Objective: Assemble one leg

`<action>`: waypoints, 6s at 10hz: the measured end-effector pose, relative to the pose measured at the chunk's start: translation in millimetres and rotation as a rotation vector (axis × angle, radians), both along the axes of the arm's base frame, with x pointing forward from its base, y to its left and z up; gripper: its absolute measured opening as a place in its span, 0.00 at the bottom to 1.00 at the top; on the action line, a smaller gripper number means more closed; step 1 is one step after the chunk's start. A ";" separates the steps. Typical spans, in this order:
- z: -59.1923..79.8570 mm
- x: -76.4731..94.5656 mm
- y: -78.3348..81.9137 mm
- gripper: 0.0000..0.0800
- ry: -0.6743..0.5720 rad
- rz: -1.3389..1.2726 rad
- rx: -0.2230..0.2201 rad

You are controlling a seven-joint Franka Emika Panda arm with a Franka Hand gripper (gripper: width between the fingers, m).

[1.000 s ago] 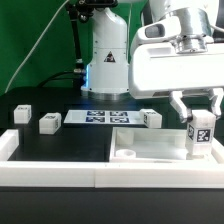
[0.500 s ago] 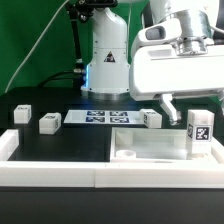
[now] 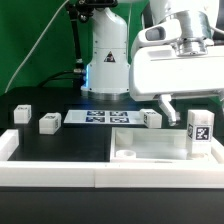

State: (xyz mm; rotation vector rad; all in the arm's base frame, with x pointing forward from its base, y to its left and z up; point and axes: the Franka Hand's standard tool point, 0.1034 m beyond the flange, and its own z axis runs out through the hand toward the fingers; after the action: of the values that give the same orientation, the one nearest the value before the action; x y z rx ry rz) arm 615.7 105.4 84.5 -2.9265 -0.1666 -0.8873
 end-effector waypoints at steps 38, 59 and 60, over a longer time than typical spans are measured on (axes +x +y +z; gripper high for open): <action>2.0 14.9 0.0 0.37 0.515 -0.909 0.379; -6.6 21.1 7.5 0.78 0.581 0.042 -0.120; -6.6 21.1 7.4 0.78 0.581 0.042 -0.120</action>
Offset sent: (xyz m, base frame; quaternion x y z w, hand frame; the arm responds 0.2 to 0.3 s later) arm 0.0000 0.0000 0.0000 0.0000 0.0000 0.0000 1.0000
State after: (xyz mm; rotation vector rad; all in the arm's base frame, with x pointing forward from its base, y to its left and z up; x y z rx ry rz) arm 636.8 112.8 77.9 -3.1259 -0.2436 0.0018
